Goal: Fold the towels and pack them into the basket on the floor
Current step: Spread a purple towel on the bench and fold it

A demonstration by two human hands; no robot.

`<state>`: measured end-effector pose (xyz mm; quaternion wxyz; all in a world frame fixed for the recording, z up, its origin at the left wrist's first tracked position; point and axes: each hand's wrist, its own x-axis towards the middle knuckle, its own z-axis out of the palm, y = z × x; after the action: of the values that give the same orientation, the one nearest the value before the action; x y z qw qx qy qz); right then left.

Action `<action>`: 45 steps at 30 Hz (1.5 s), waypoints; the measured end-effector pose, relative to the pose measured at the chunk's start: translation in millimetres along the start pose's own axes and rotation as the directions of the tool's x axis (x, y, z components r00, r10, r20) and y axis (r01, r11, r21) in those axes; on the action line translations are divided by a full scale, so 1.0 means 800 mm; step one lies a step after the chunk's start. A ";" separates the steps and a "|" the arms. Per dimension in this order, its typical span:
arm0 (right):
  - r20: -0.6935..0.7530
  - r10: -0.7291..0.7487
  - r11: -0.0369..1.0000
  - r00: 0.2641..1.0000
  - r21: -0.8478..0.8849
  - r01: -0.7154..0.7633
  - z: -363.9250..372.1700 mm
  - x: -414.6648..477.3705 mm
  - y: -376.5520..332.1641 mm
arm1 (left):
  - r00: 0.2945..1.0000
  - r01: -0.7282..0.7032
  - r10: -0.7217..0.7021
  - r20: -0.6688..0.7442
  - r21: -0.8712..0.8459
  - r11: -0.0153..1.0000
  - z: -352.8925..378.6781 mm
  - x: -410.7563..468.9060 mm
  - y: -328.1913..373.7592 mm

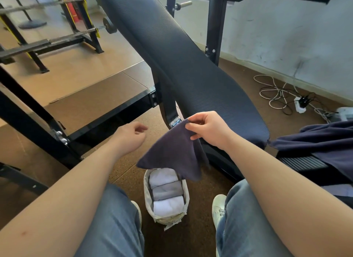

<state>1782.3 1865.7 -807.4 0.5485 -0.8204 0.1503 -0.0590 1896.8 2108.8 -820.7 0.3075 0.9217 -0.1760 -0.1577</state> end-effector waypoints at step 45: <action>0.152 0.241 0.887 0.959 -0.436 -0.154 -0.043 0.005 0.034 | 0.954 0.011 -0.171 -0.247 -0.541 0.841 -0.024 0.024 -0.040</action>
<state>1772.0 1824.6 -819.0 0.3748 -0.9010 0.1861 0.1144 1929.1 2134.5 -830.0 0.5655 0.8201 -0.0349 -0.0804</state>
